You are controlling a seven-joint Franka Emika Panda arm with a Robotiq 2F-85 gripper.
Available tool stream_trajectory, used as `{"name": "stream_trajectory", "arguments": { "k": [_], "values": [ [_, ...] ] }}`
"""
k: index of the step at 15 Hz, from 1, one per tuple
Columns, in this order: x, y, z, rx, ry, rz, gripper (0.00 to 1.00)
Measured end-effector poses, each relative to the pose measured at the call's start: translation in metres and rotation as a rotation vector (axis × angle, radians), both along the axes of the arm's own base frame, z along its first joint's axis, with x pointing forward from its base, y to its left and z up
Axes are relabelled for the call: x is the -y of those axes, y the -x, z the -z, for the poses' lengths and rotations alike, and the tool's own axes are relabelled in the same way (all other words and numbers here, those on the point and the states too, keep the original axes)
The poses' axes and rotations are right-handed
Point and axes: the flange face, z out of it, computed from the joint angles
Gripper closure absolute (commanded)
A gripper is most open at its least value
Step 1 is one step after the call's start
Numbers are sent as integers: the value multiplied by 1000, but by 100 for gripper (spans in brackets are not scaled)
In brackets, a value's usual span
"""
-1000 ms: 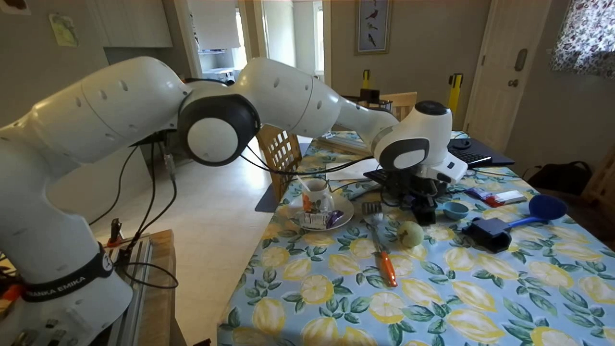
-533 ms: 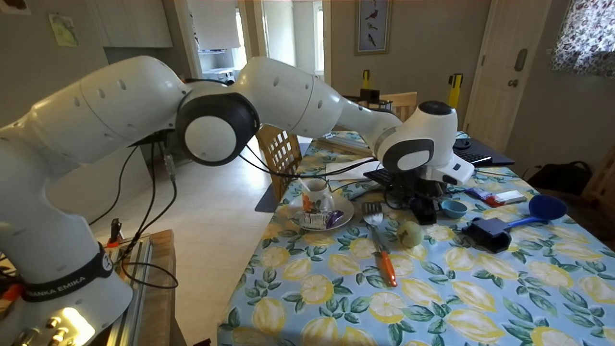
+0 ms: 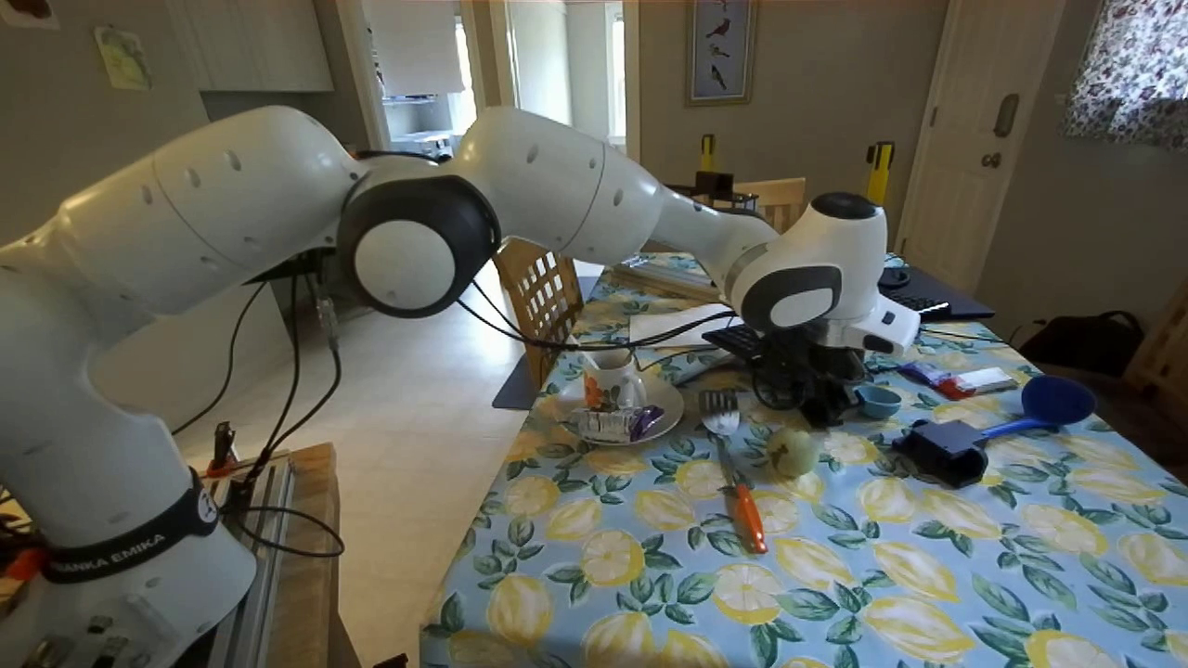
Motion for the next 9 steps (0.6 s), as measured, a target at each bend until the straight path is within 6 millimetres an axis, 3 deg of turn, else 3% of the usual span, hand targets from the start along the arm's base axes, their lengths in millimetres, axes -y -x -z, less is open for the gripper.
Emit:
{"name": "stream_trajectory", "arguments": {
  "k": [4, 9],
  "values": [
    [0, -1, -10, 51, 16, -116, 2],
    [-4, 3, -15, 70, -10, -219, 0]
  ]
}}
